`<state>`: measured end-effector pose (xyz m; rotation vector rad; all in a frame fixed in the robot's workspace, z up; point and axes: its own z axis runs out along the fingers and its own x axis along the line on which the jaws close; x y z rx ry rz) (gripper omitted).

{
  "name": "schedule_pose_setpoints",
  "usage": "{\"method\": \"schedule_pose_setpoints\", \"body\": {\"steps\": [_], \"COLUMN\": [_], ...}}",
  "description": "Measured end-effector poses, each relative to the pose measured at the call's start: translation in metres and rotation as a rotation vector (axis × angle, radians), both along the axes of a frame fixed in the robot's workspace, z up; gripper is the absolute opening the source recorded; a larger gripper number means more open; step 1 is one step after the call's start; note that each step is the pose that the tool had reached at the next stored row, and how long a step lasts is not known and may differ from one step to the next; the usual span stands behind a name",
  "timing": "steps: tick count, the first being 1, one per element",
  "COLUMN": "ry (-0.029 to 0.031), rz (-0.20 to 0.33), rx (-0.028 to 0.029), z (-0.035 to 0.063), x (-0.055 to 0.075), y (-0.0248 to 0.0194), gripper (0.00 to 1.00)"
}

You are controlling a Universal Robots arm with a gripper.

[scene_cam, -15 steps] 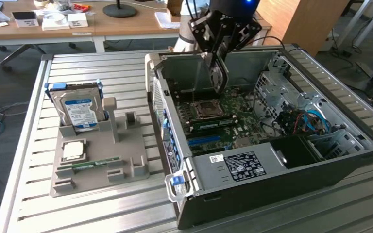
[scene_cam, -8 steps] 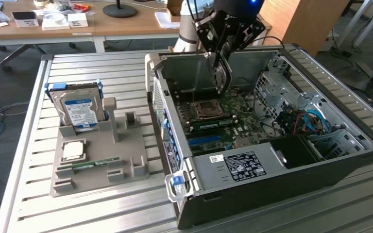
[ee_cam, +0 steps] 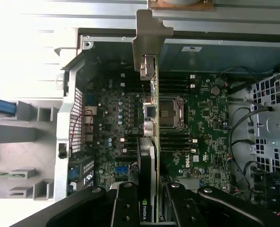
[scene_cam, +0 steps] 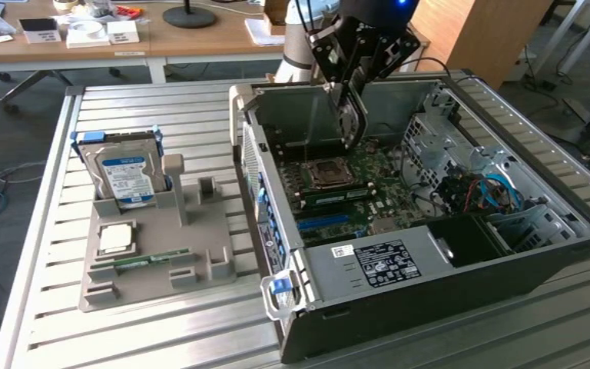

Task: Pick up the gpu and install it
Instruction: 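Pick up the gpu and move the gpu toward the slot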

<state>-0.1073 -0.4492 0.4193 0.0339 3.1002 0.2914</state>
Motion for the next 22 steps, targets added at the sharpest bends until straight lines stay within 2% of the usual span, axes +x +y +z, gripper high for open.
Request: {"method": "schedule_pose_setpoints", "body": {"steps": [13,22], "ry": [0.0001,0.0000], "rz": [0.000,0.001], "rx": [0.0000,0.0001], "z": [0.0000,0.0000], "x": [0.011,0.011], "y": [0.0000,0.0000], "gripper": [0.27,0.27]}}
